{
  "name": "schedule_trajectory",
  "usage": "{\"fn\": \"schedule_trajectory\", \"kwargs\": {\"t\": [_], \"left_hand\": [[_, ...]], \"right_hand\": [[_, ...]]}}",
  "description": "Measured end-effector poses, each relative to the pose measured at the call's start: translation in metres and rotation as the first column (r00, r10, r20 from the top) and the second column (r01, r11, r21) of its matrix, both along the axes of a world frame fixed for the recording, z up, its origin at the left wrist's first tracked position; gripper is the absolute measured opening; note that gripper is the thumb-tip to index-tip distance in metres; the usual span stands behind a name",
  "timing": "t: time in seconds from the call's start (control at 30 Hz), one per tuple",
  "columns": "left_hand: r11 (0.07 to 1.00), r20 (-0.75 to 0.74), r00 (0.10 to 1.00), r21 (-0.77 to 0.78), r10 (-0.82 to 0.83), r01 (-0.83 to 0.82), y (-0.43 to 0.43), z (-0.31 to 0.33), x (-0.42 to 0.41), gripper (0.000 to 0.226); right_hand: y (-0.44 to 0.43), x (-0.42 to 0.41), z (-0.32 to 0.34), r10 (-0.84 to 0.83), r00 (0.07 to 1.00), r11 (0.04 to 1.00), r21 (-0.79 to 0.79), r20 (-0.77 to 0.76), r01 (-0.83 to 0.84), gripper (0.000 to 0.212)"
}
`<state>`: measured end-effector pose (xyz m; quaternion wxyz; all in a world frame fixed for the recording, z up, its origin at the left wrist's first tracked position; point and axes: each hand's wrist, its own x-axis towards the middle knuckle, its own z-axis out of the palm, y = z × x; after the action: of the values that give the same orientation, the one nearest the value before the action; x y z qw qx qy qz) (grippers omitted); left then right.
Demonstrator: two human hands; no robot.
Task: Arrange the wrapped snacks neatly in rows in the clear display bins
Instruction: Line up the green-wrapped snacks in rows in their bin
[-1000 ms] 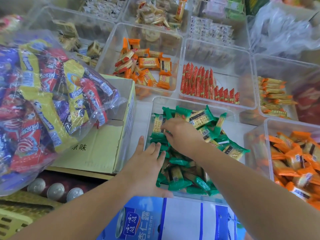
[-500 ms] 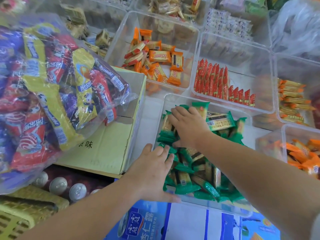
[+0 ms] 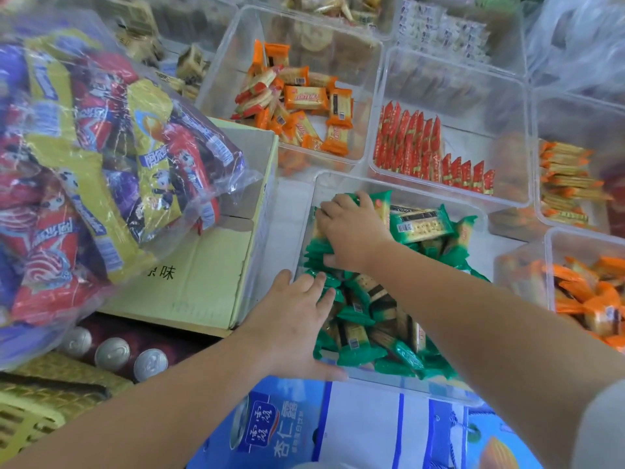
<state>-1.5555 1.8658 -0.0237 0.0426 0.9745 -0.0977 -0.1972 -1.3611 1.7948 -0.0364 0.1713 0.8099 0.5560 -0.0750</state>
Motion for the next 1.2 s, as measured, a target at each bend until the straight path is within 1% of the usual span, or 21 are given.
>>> {"fn": "schedule_trajectory", "kwargs": {"t": [0.07,0.17,0.23,0.33,0.43,0.53,0.6,0.63,0.67,0.7,0.73,0.77,0.83,0.87,0.9,0.93,0.97,1.0,1.07,1.13,1.2], "left_hand": [[1.0,0.003,1.0,-0.002,0.0,0.0,0.0,0.0,0.0,0.134],[1.0,-0.003,1.0,-0.002,-0.002,0.002,0.0,-0.001,0.0,0.135],[1.0,-0.009,1.0,0.002,-0.003,0.003,0.0,-0.001,0.0,0.135],[1.0,-0.015,1.0,0.008,-0.005,0.006,0.0,-0.002,0.0,0.135],[1.0,-0.024,1.0,0.007,-0.002,0.002,0.0,-0.004,0.0,0.136],[1.0,-0.036,0.999,0.008,0.007,-0.007,0.0,-0.004,0.0,0.136],[1.0,-0.034,0.999,0.01,0.009,-0.009,0.0,-0.004,0.0,0.136],[1.0,-0.032,0.999,0.013,0.007,-0.007,0.0,-0.003,0.0,0.136],[1.0,-0.031,1.0,0.019,0.004,-0.004,-0.001,-0.003,0.0,0.136],[1.0,-0.029,1.0,0.024,0.002,-0.001,-0.001,-0.002,0.0,0.136],[1.0,-0.028,1.0,0.029,0.0,0.001,-0.001,-0.002,0.0,0.136],[0.999,-0.028,1.0,0.033,-0.003,0.004,-0.001,-0.001,0.0,0.136],[0.999,-0.031,0.999,0.039,-0.008,0.009,-0.001,0.0,0.0,0.136],[0.999,-0.032,0.999,0.04,-0.007,0.009,-0.001,0.0,0.0,0.136],[0.999,-0.032,0.999,0.041,-0.006,0.007,-0.001,0.001,0.0,0.136],[0.999,-0.03,1.0,0.042,-0.005,0.006,-0.001,0.001,0.001,0.136],[0.999,-0.029,1.0,0.042,-0.004,0.005,-0.001,0.002,0.0,0.136],[0.999,-0.027,1.0,0.041,-0.003,0.004,-0.001,0.002,0.0,0.135],[0.999,-0.019,1.0,0.035,-0.001,0.002,-0.001,0.002,0.0,0.135],[1.0,-0.005,1.0,0.021,0.004,-0.004,-0.001,0.002,0.0,0.134],[1.0,0.007,1.0,0.009,0.006,-0.006,-0.001,0.003,0.0,0.133]], "right_hand": [[-0.004,0.009,0.01,-0.009,0.996,0.997,0.072,-0.089,0.015,0.069],[-0.008,0.022,0.028,-0.103,0.954,0.978,0.148,-0.282,0.149,0.056],[-0.012,0.024,0.039,-0.151,0.916,0.954,0.189,-0.372,0.234,0.053],[-0.023,0.015,0.056,-0.183,0.88,0.909,0.265,-0.438,0.322,0.053],[-0.045,-0.001,0.073,-0.208,0.817,0.819,0.361,-0.537,0.446,0.049],[-0.082,-0.013,0.092,-0.242,0.821,0.656,0.537,-0.517,0.531,0.05],[-0.11,-0.017,0.1,-0.278,0.86,0.552,0.662,-0.427,0.507,0.051],[-0.124,-0.018,0.102,-0.298,0.888,0.532,0.711,-0.351,0.46,0.051],[-0.137,-0.018,0.102,-0.318,0.91,0.538,0.74,-0.267,0.405,0.052],[-0.148,-0.016,0.101,-0.328,0.925,0.566,0.744,-0.193,0.356,0.052],[-0.158,-0.015,0.099,-0.328,0.933,0.614,0.717,-0.147,0.33,0.052],[-0.166,-0.013,0.095,-0.331,0.933,0.682,0.649,-0.138,0.338,0.054],[-0.175,-0.013,0.089,-0.379,0.909,0.826,0.38,-0.174,0.417,0.068],[-0.177,-0.014,0.087,-0.405,0.894,0.868,0.226,-0.192,0.442,0.076],[-0.178,-0.015,0.085,-0.427,0.881,0.884,0.112,-0.204,0.455,0.082],[-0.177,-0.016,0.083,-0.442,0.873,0.885,0.06,-0.205,0.462,0.086],[-0.176,-0.017,0.082,-0.452,0.87,0.879,0.064,-0.195,0.472,0.088],[-0.171,-0.019,0.084,-0.457,0.87,0.869,0.118,-0.183,0.481,0.088],[-0.155,-0.024,0.09,-0.425,0.885,0.826,0.319,-0.189,0.465,0.078],[-0.127,-0.031,0.092,-0.321,0.905,0.762,0.492,-0.278,0.421,0.06],[-0.089,-0.037,0.092,-0.196,0.892,0.751,0.523,-0.408,0.404,0.045]]}}
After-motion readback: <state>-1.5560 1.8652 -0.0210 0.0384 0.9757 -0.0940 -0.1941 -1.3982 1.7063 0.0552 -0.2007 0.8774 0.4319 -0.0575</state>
